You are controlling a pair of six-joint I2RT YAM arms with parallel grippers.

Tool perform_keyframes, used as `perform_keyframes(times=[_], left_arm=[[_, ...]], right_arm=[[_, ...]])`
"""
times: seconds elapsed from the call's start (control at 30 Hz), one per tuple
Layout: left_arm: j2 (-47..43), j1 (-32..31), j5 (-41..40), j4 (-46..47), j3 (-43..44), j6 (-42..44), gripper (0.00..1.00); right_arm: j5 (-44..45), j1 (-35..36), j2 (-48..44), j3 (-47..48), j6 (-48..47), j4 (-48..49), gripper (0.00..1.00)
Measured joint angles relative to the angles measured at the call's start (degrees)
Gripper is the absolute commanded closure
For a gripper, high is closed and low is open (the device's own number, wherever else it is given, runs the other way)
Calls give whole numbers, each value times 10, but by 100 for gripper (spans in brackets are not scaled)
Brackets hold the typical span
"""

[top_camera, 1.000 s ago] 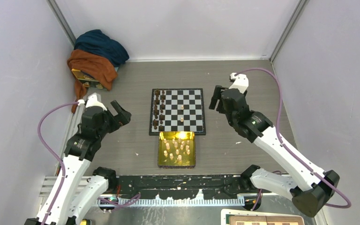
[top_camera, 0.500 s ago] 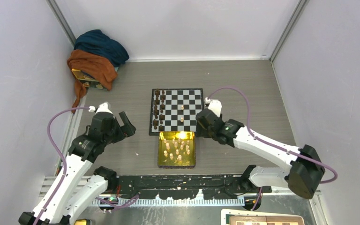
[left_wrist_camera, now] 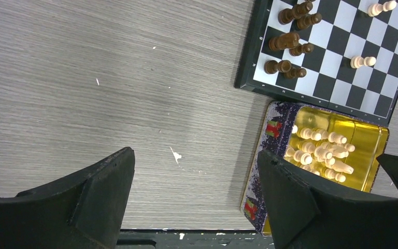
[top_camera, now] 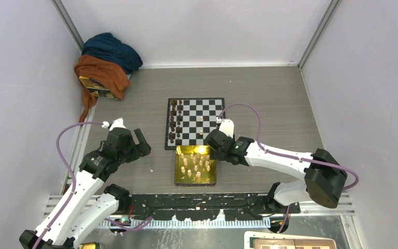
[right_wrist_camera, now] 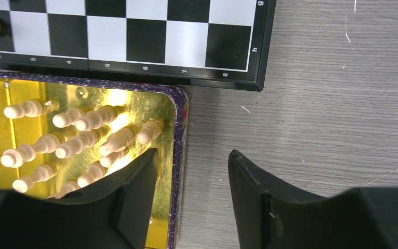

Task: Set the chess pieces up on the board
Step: Pick up the storage box at the center of the board.

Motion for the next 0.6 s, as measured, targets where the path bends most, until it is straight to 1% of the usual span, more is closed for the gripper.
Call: perform_keyframes(times=[0.27, 0.33, 0.53, 0.6], left_arm=[[0, -10, -4, 0, -7, -10, 15], [0, -12, -4, 0, -9, -14, 16], [0, -18, -9, 0, -15, -19, 16], [2, -19, -9, 0, -16, -19, 16]], right_arm=[[-6, 2, 35, -24, 17, 26, 60], [-9, 2, 42, -28, 20, 34, 66], [-17, 2, 56, -31, 25, 48, 91], [-17, 2, 56, -31, 26, 47, 94]])
